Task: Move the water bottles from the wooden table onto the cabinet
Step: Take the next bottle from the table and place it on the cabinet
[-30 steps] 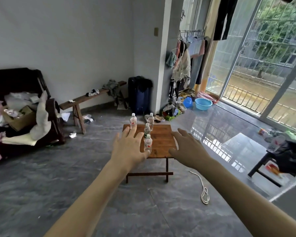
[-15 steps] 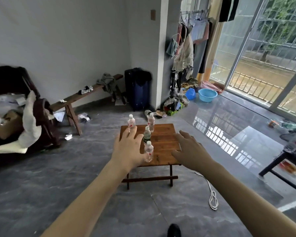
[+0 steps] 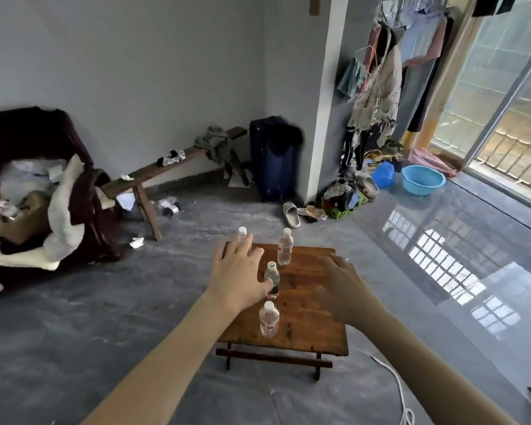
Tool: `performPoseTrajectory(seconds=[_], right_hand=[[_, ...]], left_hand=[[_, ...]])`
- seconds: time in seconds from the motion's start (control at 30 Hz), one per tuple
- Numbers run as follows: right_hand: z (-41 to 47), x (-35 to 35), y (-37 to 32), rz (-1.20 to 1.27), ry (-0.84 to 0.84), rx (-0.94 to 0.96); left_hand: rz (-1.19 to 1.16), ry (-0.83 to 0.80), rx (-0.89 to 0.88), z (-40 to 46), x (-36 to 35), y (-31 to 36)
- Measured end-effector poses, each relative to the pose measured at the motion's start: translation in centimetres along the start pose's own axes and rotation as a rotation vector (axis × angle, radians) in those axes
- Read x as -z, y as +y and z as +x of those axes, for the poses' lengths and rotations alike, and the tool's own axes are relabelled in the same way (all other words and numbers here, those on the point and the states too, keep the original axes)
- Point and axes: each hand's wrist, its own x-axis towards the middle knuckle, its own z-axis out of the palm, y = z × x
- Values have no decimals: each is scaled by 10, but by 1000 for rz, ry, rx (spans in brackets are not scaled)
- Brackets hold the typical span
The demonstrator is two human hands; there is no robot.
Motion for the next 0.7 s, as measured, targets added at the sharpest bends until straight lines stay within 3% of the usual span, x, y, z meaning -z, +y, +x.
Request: performPoseTrajectory(seconds=[0.3, 0.7], right_hand=[[91, -54, 21, 16, -153, 72], [115, -170, 59, 207, -251, -122]], left_hand=[[-77, -225, 112, 48, -74, -16], [-165, -425, 123, 81, -195, -29]])
